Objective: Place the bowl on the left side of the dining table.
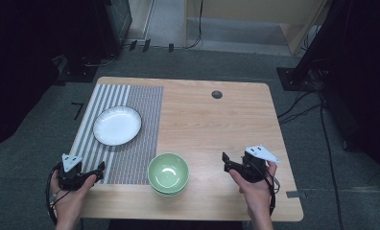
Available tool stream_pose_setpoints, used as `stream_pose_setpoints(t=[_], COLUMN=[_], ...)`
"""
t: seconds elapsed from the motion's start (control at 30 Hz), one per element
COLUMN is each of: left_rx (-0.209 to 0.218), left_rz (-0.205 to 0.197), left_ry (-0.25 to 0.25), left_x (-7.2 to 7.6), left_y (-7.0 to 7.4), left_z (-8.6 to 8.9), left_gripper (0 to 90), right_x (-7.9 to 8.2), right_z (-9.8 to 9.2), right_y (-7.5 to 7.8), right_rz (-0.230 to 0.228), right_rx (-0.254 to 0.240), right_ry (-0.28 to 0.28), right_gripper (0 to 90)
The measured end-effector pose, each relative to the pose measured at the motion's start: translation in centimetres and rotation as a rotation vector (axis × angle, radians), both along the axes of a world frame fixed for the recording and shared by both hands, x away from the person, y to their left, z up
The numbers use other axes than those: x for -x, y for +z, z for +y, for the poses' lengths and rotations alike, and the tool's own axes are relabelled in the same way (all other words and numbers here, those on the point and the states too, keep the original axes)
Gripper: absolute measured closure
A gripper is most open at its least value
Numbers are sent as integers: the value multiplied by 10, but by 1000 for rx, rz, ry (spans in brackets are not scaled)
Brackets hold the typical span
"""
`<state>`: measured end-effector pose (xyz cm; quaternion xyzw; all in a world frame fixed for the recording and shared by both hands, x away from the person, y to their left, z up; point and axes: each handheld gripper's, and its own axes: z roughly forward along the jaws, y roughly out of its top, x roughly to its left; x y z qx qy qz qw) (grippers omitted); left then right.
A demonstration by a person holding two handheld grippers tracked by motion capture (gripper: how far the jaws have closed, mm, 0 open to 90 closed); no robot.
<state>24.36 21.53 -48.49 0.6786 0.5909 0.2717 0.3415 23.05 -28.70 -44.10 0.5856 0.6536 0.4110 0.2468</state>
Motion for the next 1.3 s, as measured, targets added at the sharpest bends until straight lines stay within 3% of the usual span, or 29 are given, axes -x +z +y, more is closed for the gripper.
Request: stream_pose_setpoints(t=[0.1,0.37,0.63,0.8,0.97,1.2,1.3], left_rx=[28,39,54,54,79,100,116], left_rz=[-17,-53,-99,-95,-97,-89,-91], left_ry=[-21,-80,-128,-180,-183,-219,-240], left_x=[-3,-13,-25,-20,-16,-13,-10], left_y=[9,25,44,45,44,46,49], left_z=[-15,-46,-65,-76,-78,-86,-91], left_gripper=[126,127,127,126,127,127,127], right_x=[0,1,1,2,3,6,8], right_z=[4,14,23,29,34,43,49], right_y=[1,1,1,2,2,4,5], right_rz=[-4,-7,-8,-12,-23,-47,-50], right_rx=[1,-5,-12,-23,-22,-61,-93], right_ry=[8,11,37,53,63,106,142], right_gripper=[148,159,166,182,196,324,422])
